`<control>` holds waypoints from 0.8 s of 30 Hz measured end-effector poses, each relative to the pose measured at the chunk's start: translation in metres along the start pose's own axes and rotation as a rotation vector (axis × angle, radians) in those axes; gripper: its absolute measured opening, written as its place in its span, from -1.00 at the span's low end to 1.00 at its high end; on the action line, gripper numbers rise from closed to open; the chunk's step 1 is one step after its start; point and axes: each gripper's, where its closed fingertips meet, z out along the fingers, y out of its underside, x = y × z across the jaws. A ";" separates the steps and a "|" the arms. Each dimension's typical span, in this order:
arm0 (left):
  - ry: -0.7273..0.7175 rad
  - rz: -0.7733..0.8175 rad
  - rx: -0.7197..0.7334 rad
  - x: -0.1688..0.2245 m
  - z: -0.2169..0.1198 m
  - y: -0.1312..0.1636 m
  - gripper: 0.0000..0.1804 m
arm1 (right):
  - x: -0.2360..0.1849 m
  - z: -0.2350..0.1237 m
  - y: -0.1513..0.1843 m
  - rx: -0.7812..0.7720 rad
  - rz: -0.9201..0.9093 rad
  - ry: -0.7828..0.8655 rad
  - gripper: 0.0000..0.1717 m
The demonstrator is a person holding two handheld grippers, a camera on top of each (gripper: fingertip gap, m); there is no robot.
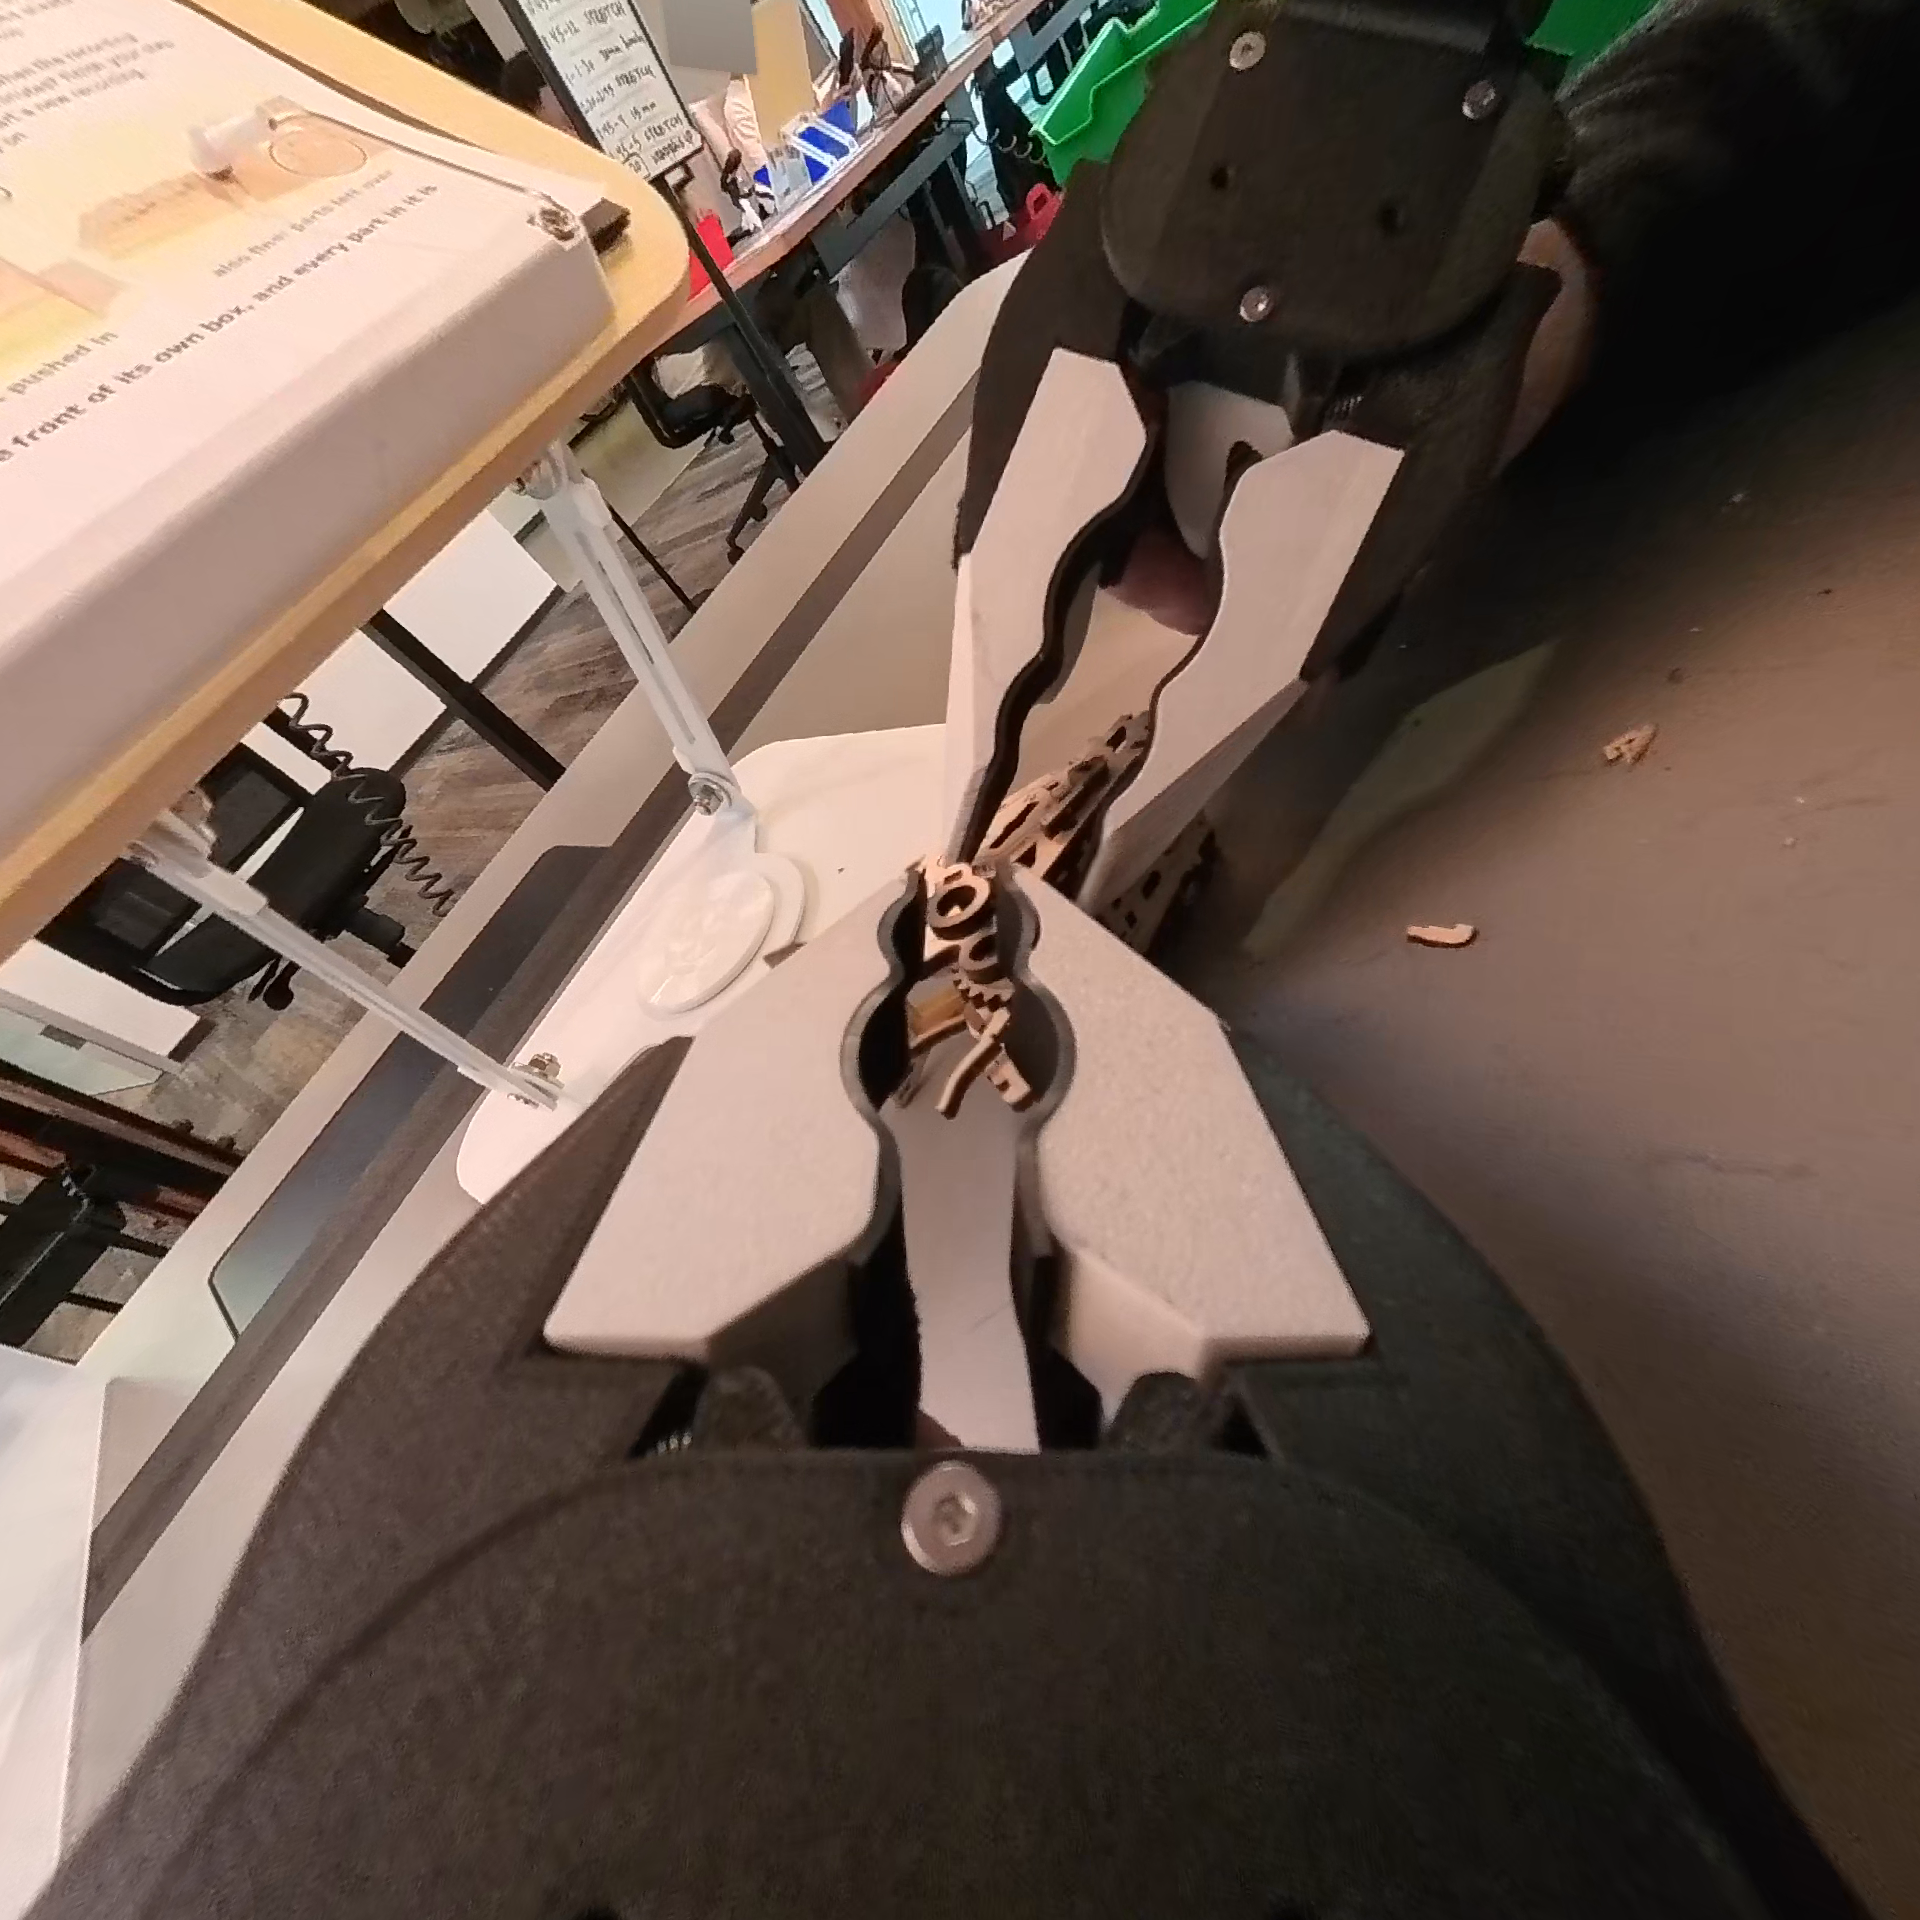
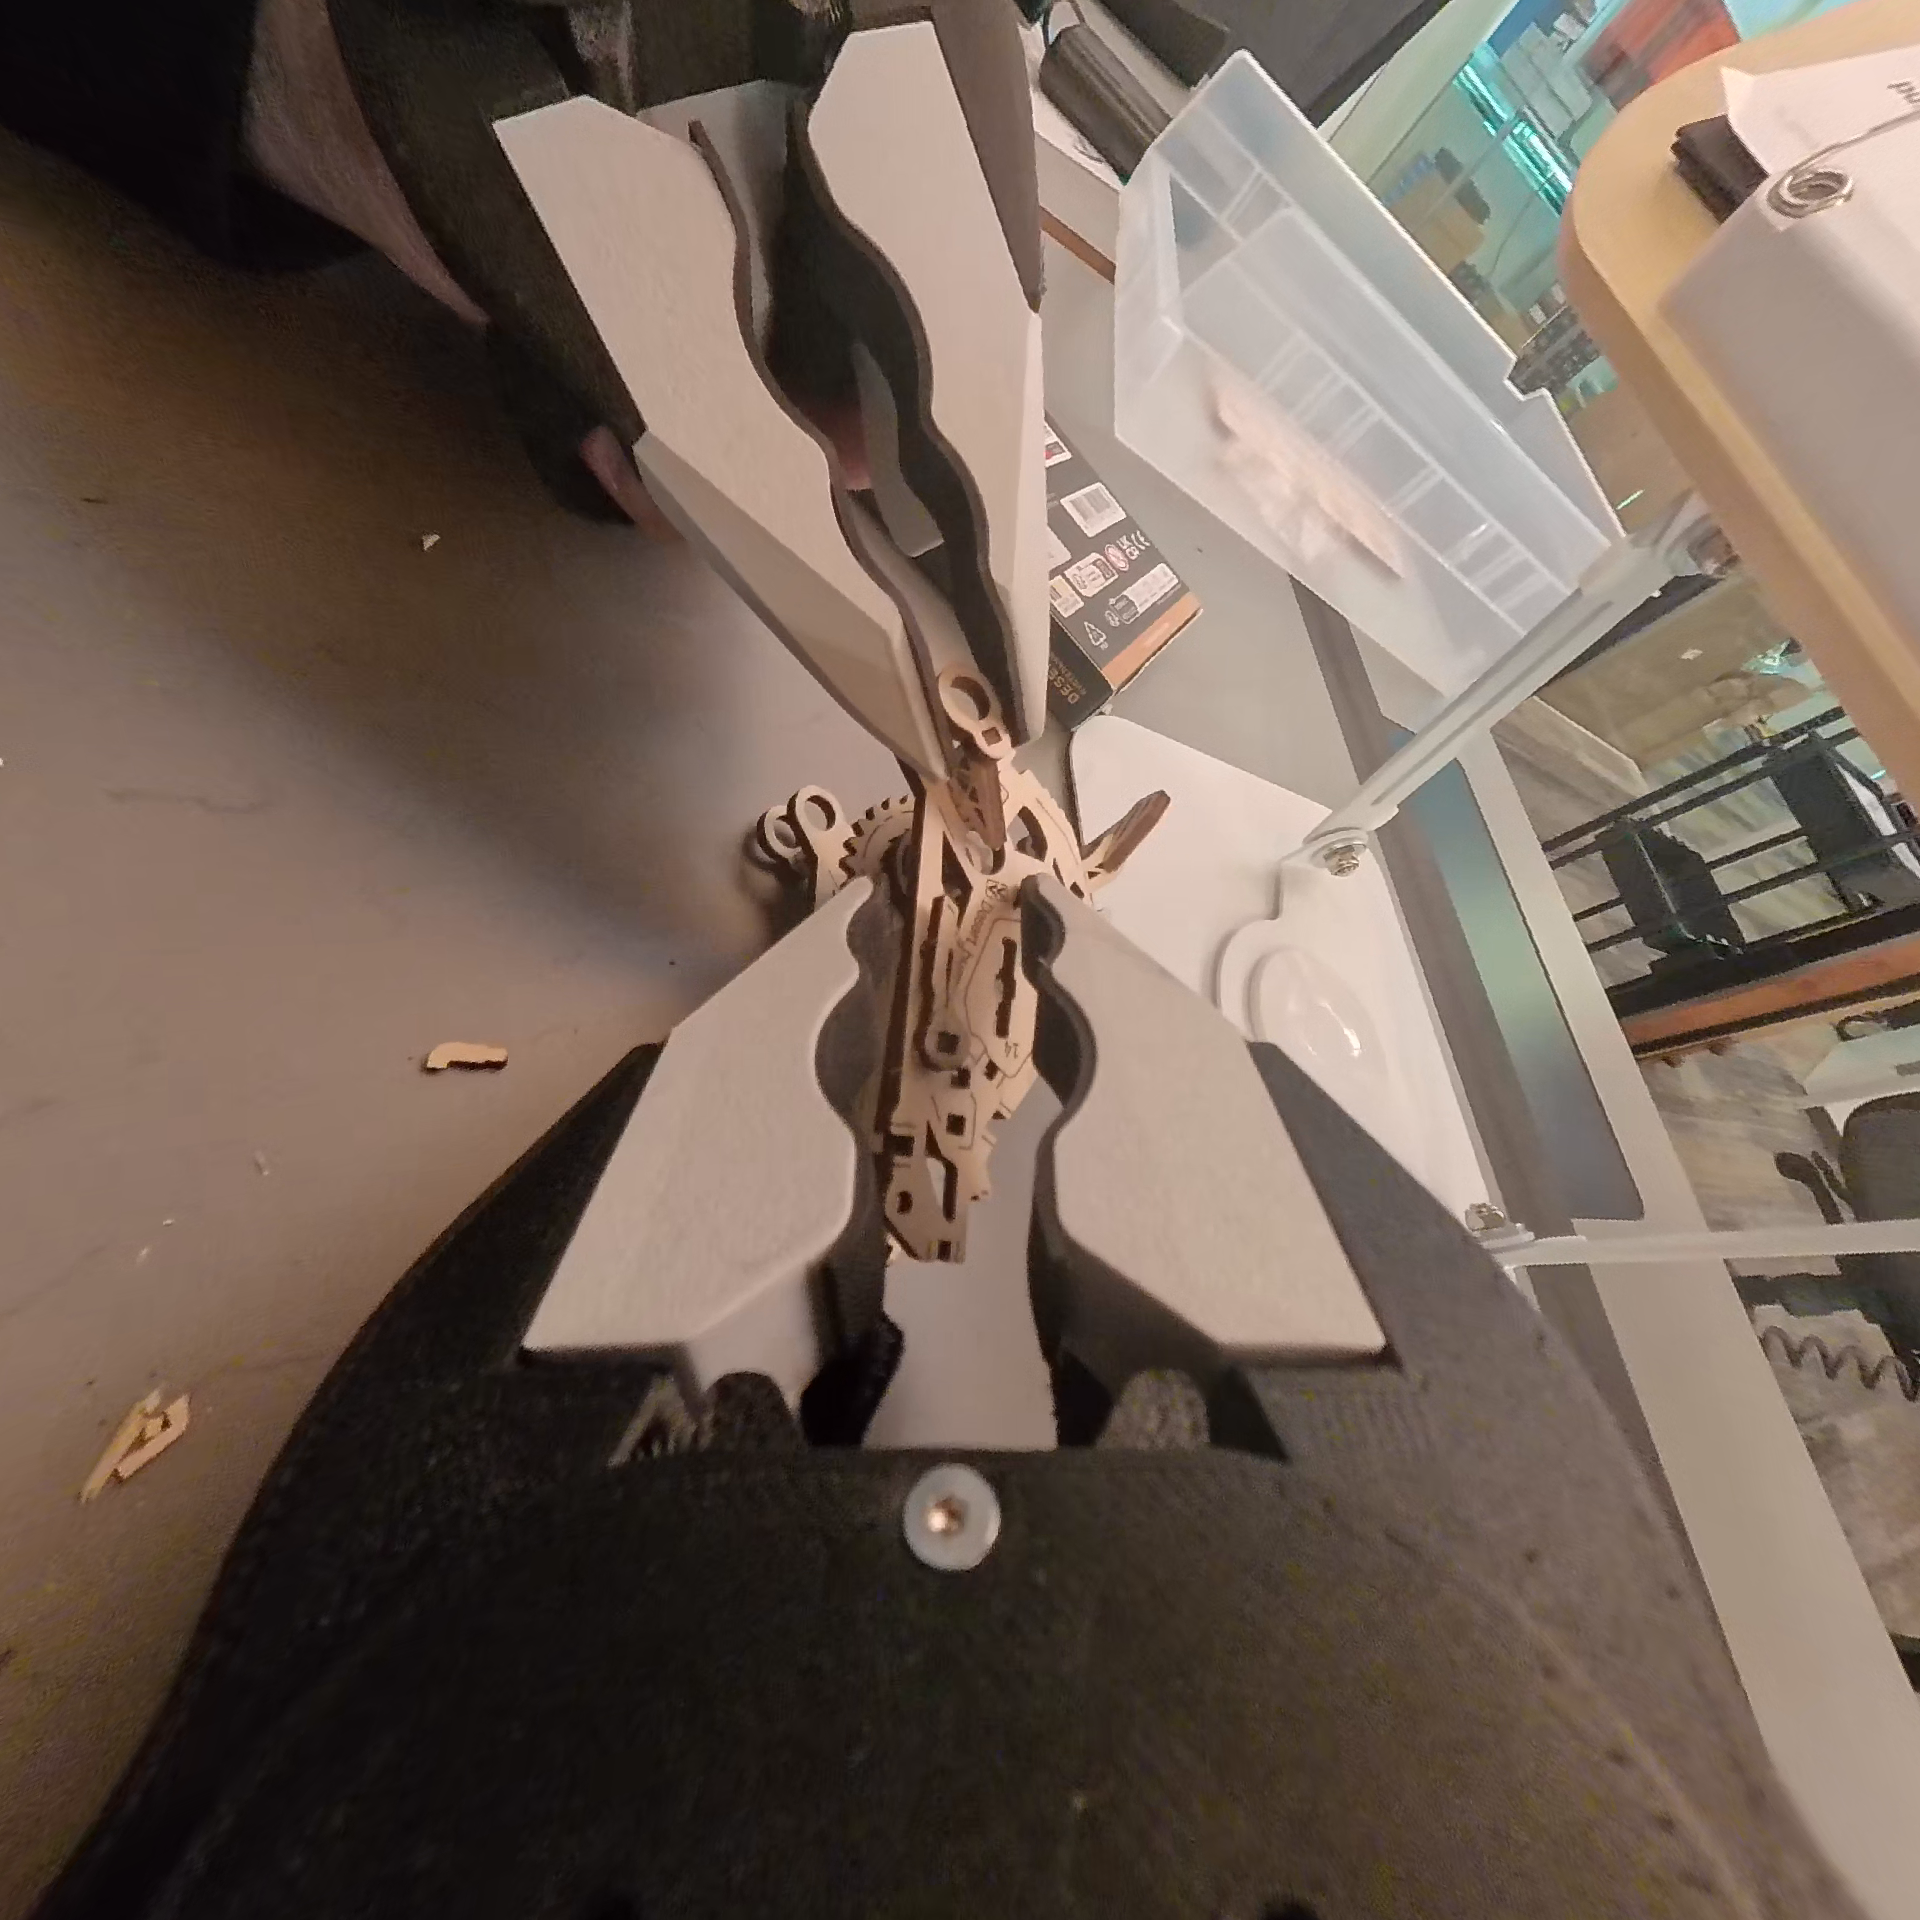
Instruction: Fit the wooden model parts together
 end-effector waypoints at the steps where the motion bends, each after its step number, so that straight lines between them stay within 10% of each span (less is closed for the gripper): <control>1: 0.002 0.001 0.001 0.001 0.000 -0.001 -0.89 | 0.000 0.000 0.000 0.000 -0.002 0.004 -0.76; 24: -0.006 -0.024 -0.043 -0.002 0.002 0.006 -0.89 | 0.005 0.003 0.003 -0.019 0.001 0.046 -0.81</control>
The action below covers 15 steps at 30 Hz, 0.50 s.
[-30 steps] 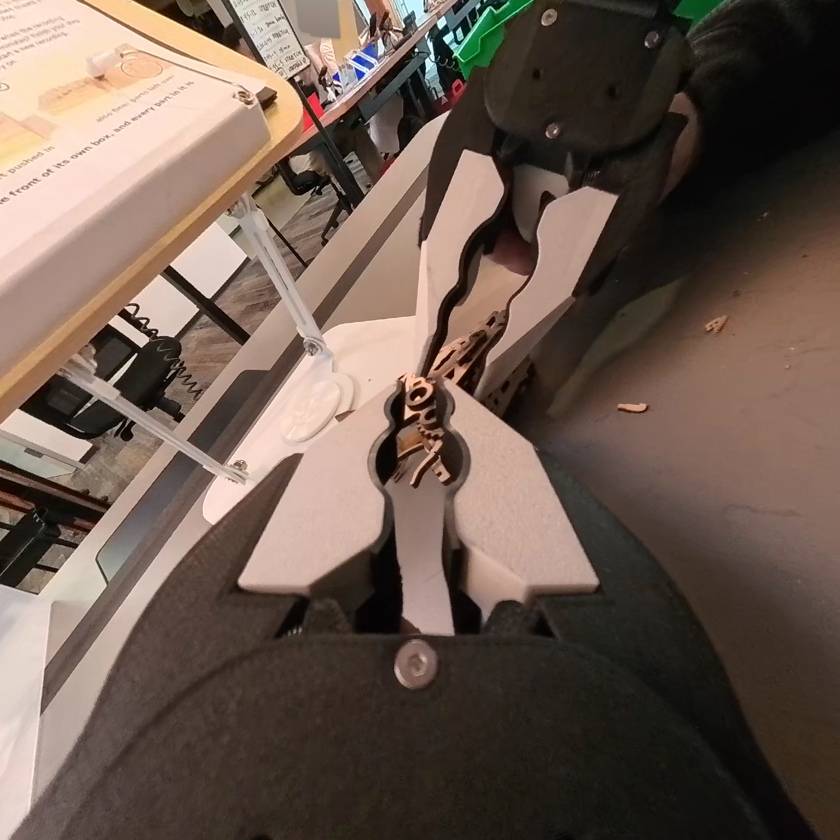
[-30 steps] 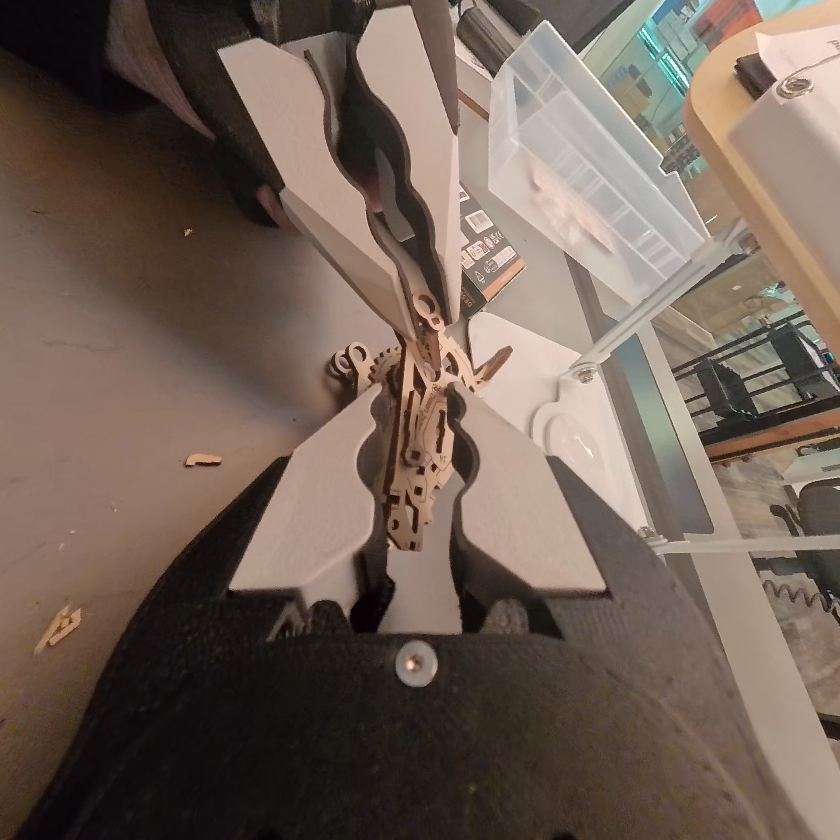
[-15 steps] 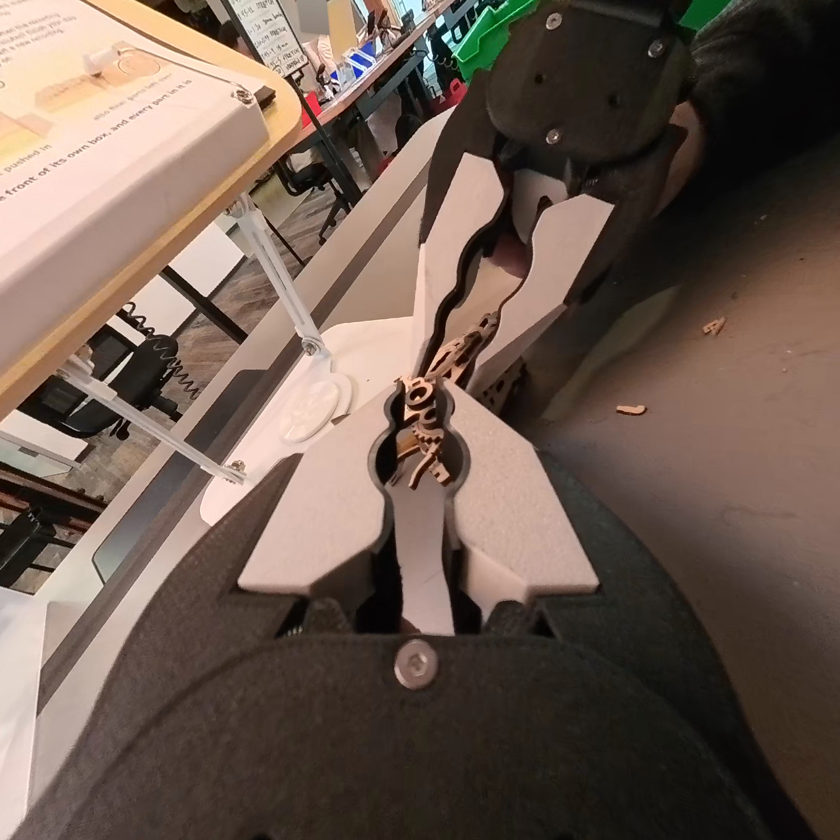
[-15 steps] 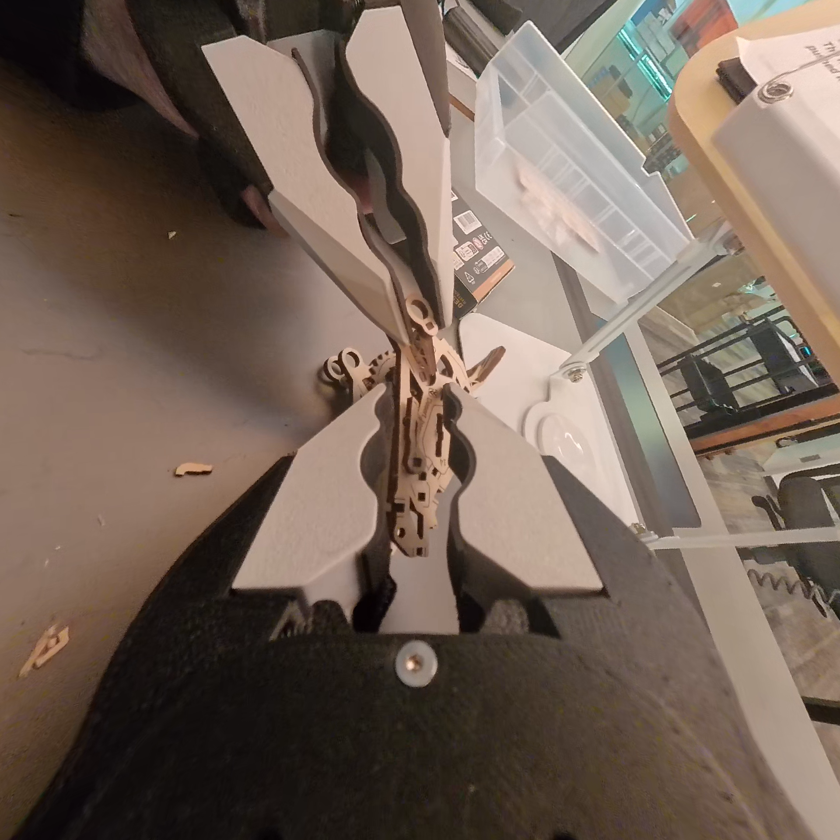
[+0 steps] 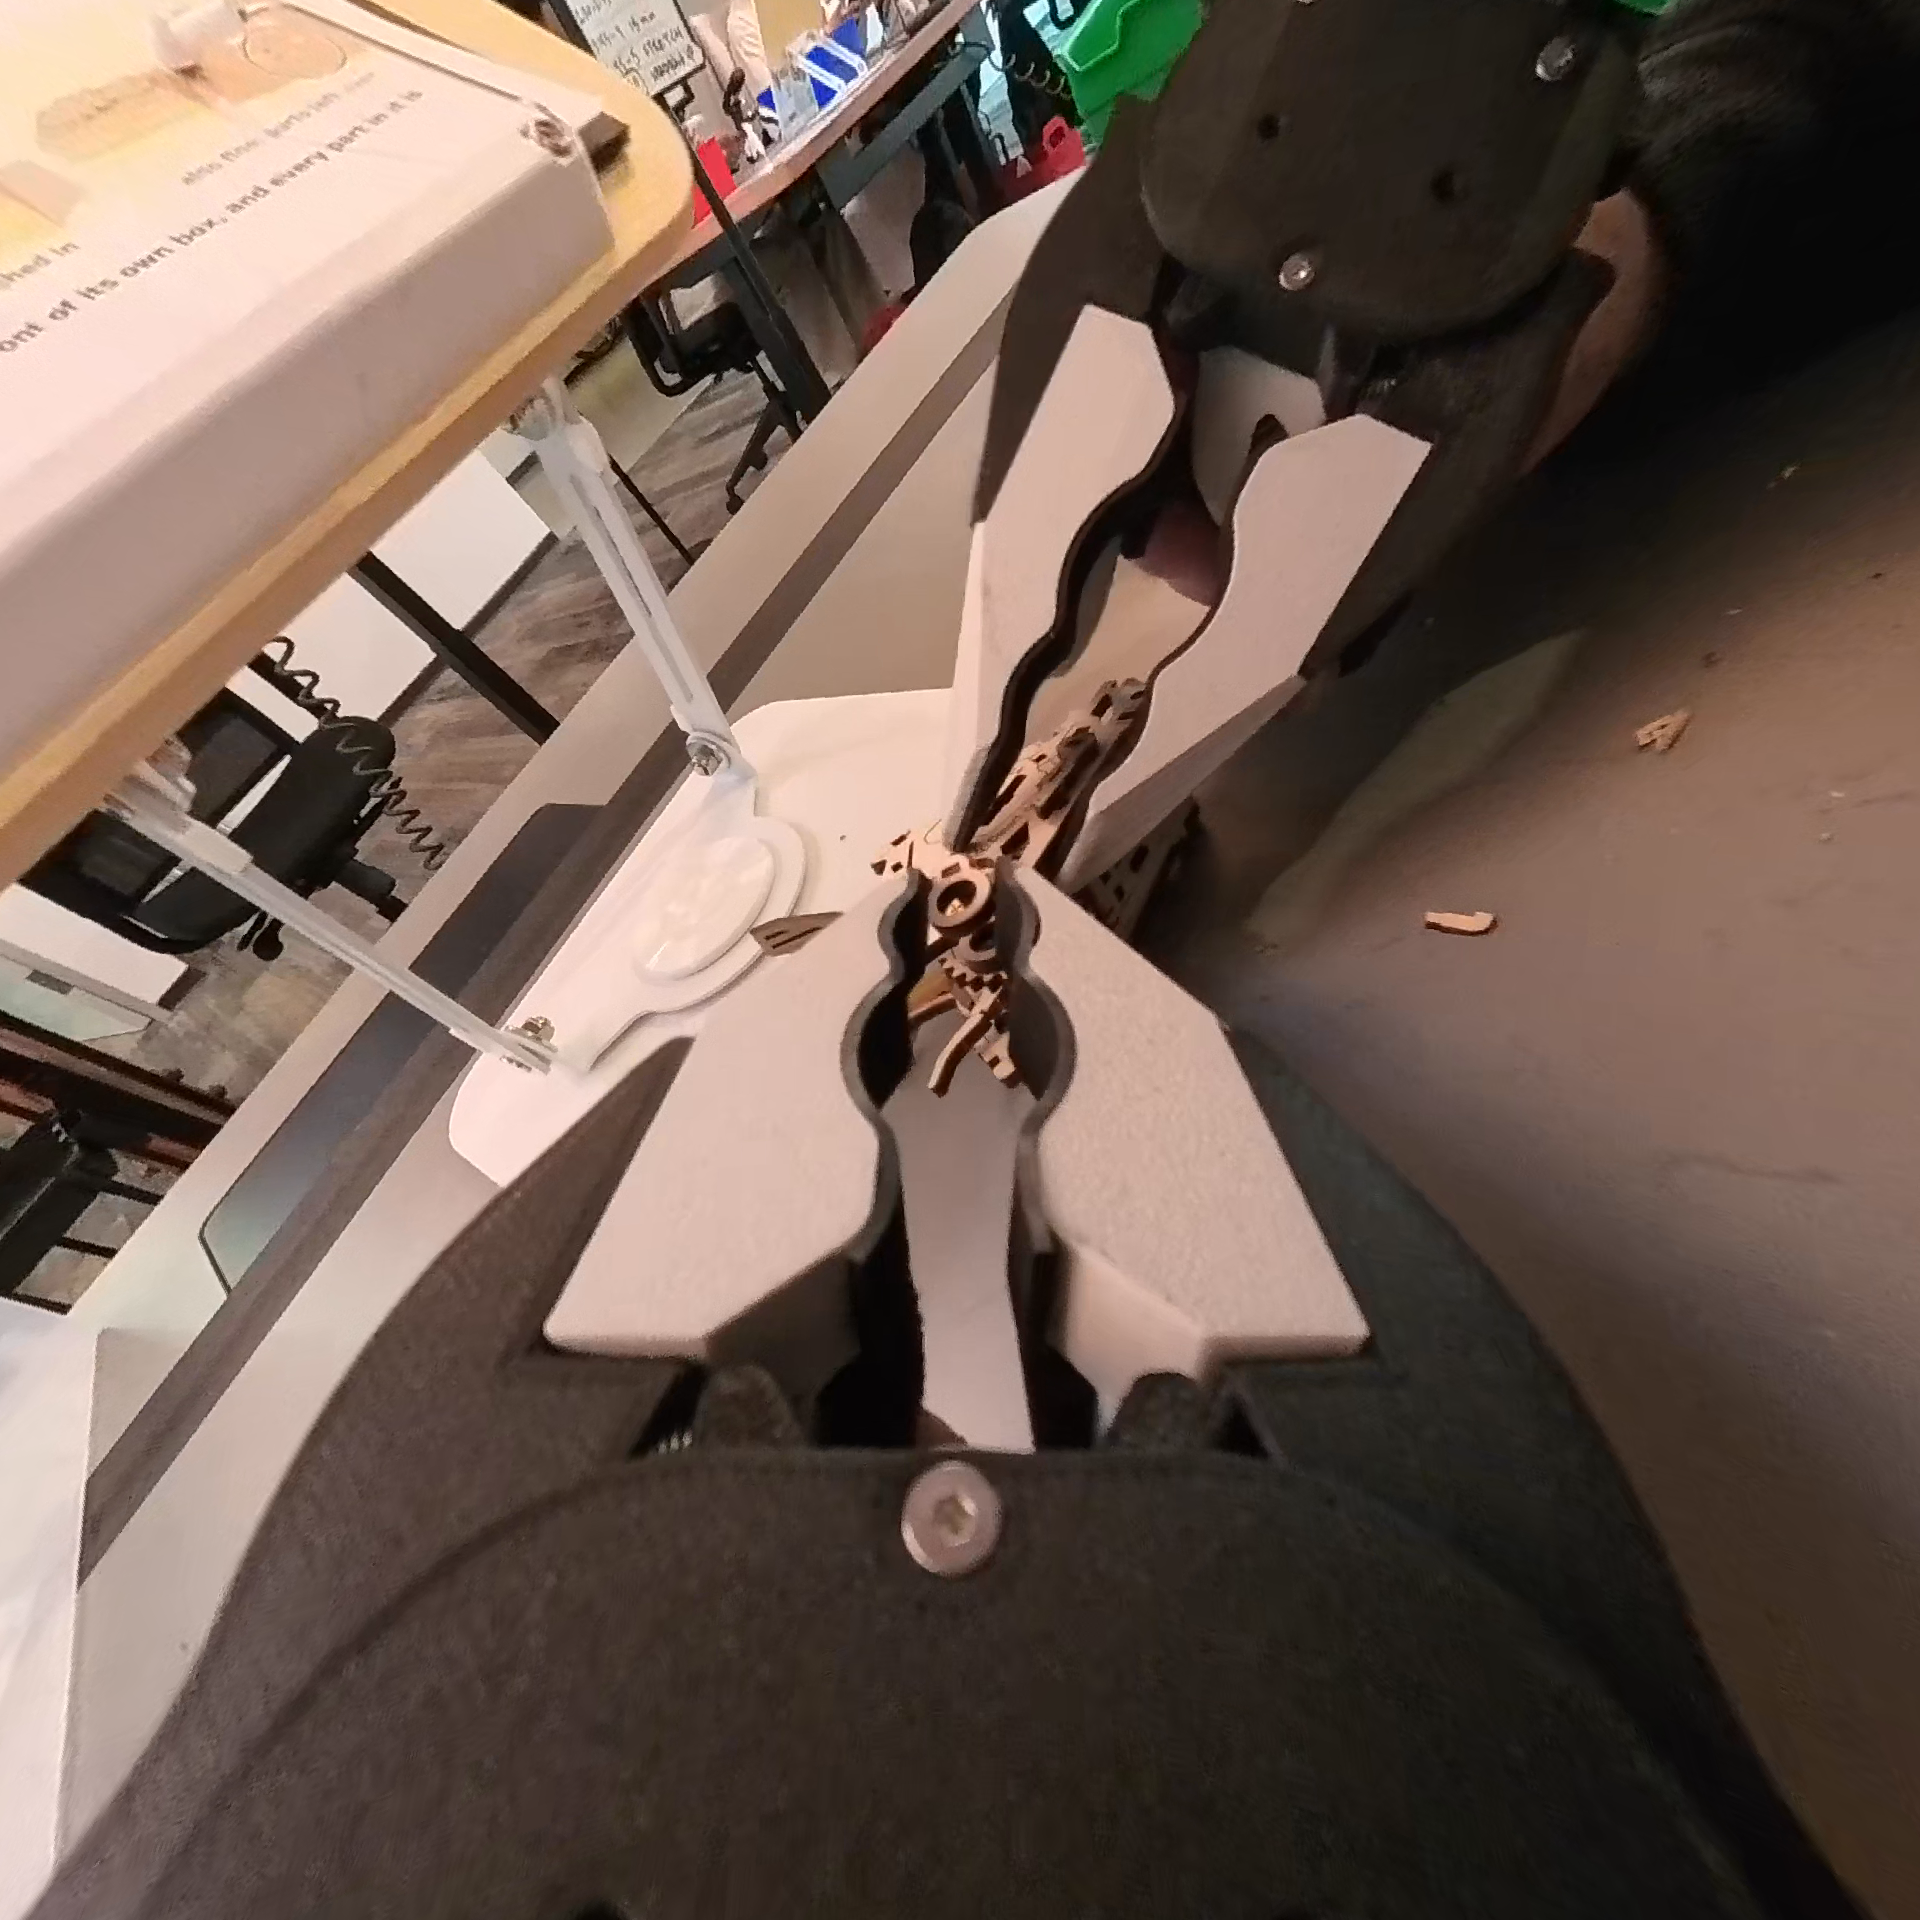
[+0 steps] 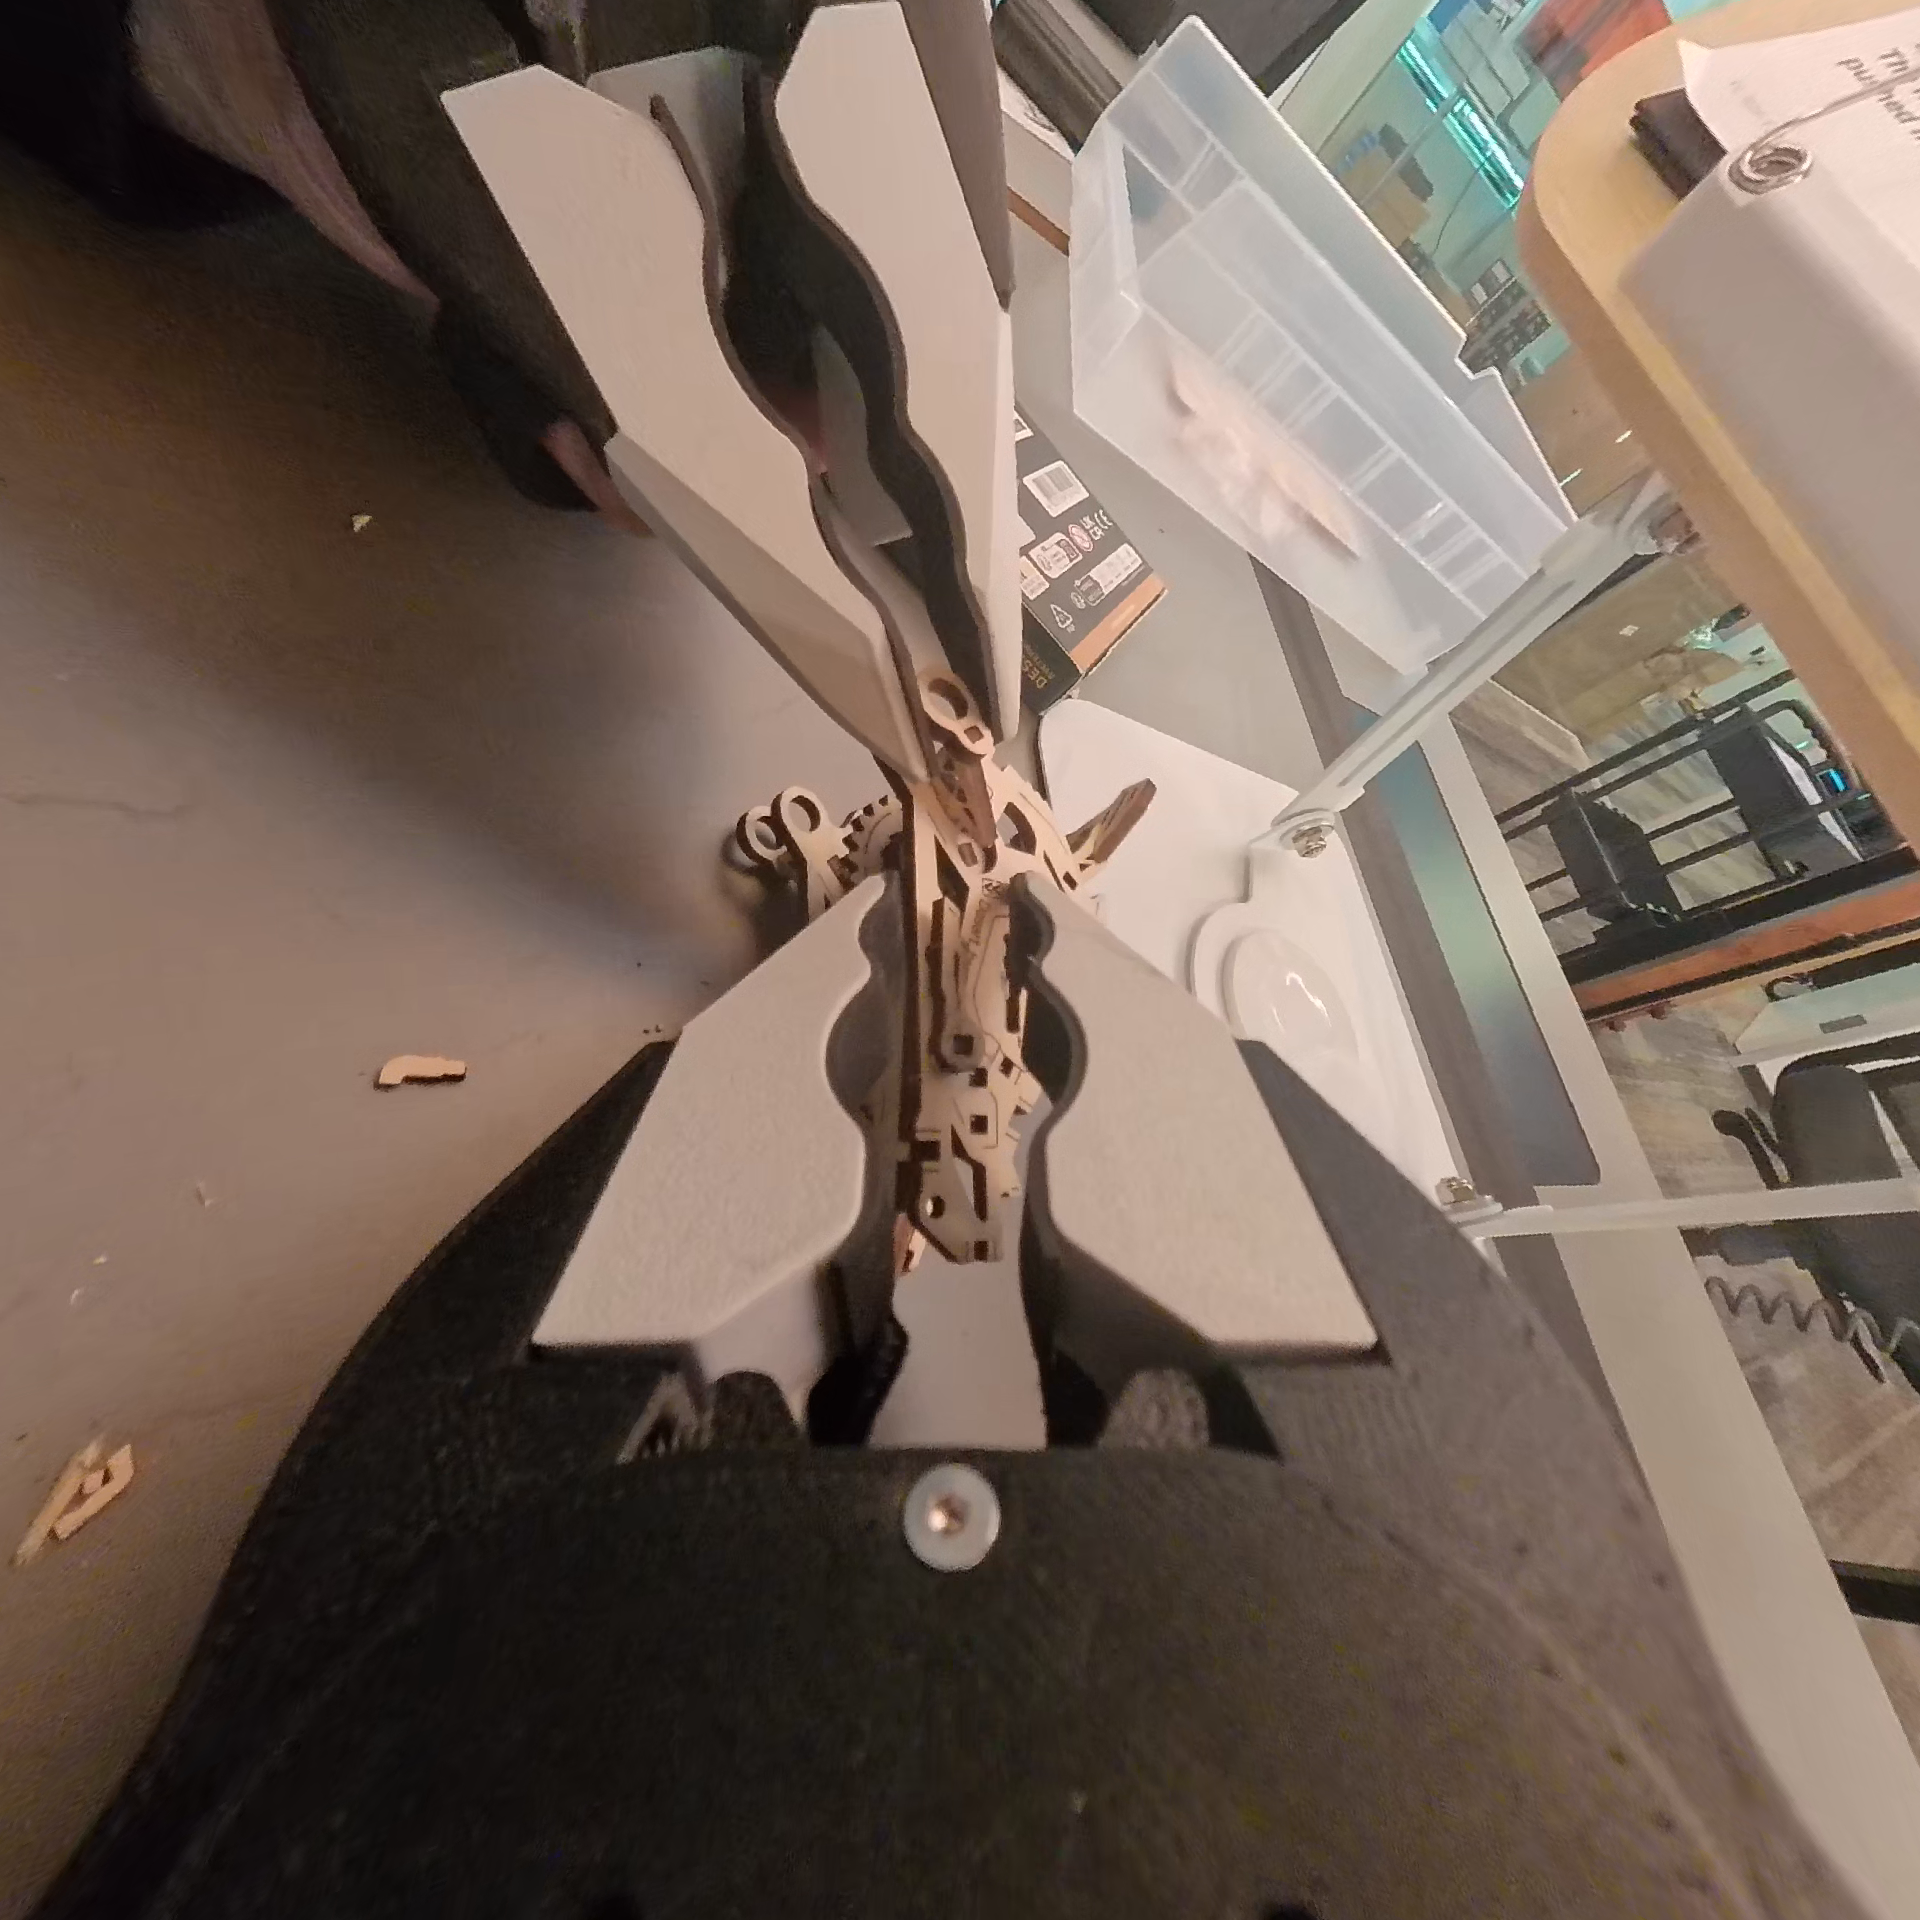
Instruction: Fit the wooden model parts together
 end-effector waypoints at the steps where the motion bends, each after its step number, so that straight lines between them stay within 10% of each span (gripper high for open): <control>1: -0.001 0.003 -0.001 0.000 0.000 0.000 -0.89 | 0.000 0.000 0.000 0.001 0.005 -0.002 -0.81; 15: 0.125 -0.169 -0.010 0.002 0.002 -0.001 -0.89 | 0.000 0.000 0.001 0.000 0.008 -0.011 -0.81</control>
